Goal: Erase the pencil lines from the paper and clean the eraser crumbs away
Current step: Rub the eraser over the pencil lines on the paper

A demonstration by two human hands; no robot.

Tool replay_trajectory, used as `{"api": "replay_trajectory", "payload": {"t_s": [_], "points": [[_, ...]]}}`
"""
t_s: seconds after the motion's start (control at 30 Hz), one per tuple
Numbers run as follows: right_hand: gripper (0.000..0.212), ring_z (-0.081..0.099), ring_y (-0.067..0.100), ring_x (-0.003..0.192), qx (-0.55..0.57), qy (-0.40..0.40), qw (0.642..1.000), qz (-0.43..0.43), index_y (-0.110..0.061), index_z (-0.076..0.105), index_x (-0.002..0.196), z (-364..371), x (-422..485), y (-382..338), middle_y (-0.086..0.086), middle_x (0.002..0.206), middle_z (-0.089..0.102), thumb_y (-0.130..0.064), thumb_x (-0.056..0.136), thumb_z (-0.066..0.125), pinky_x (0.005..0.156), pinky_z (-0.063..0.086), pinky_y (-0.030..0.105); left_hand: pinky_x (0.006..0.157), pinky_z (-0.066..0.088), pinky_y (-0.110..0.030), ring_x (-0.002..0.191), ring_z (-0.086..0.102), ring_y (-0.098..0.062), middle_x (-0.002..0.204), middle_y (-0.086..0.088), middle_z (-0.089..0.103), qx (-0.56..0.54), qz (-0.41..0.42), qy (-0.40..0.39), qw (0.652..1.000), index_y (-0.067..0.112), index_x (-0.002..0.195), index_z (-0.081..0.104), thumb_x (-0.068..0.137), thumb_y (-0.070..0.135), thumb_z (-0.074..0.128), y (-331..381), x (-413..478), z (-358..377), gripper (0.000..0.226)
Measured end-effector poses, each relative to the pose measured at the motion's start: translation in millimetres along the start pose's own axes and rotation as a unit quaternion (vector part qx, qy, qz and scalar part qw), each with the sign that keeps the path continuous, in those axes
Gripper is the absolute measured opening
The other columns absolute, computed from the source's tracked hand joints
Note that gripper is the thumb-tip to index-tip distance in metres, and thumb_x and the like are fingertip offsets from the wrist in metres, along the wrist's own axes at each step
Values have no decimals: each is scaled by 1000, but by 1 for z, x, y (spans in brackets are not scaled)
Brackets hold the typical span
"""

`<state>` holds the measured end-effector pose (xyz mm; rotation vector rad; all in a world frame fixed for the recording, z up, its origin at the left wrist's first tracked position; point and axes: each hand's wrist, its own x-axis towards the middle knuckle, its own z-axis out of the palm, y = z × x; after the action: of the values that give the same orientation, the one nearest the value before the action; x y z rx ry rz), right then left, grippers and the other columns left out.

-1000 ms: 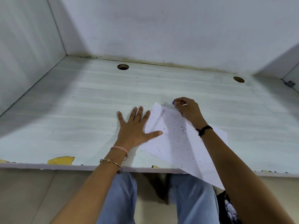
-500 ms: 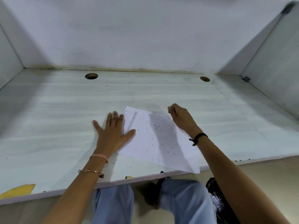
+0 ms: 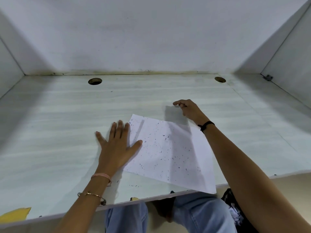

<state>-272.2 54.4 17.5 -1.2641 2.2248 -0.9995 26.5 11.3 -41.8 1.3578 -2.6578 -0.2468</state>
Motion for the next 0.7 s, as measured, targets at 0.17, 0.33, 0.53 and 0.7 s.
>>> {"api": "replay_trajectory", "payload": {"t_s": [0.17, 0.33, 0.53, 0.7], "points": [[17, 63, 1, 75, 44, 28, 998, -27, -6, 74, 96, 5, 9, 0, 7, 95, 72, 0, 82, 65, 64, 42, -1, 111, -9, -68, 151, -10, -15, 165, 2, -8, -15, -5, 3, 1000, 25, 157, 5, 70, 81, -3, -1, 2, 4, 104], [15, 54, 13, 55, 66, 0, 998, -22, 0, 69, 87, 9, 22, -9, 8, 71, 69, -8, 76, 76, 55, 47, 17, 110, -4, -70, 151, -6, -18, 165, -1, -3, 9, -1, 15, 1000, 23, 157, 7, 71, 79, -4, -1, 2, 5, 103], [4, 57, 5, 46, 77, 49, 996, -10, 6, 67, 83, 2, 29, -5, 14, 73, 67, 3, 83, 64, 53, 49, 17, 108, 0, -73, 152, 4, -21, 165, -4, 8, 2, 8, 38, 999, 20, 155, 19, 76, 77, 4, -1, 1, 7, 99], [7, 49, 5, 37, 78, 122, 989, 22, 3, 67, 79, -5, 18, 1, 12, 61, 59, 5, 83, 61, 45, 46, 16, 109, -4, -71, 152, -2, -19, 165, -1, 2, -7, 2, 26, 1000, 22, 156, 14, 72, 78, -1, 0, 0, 4, 102]]}}
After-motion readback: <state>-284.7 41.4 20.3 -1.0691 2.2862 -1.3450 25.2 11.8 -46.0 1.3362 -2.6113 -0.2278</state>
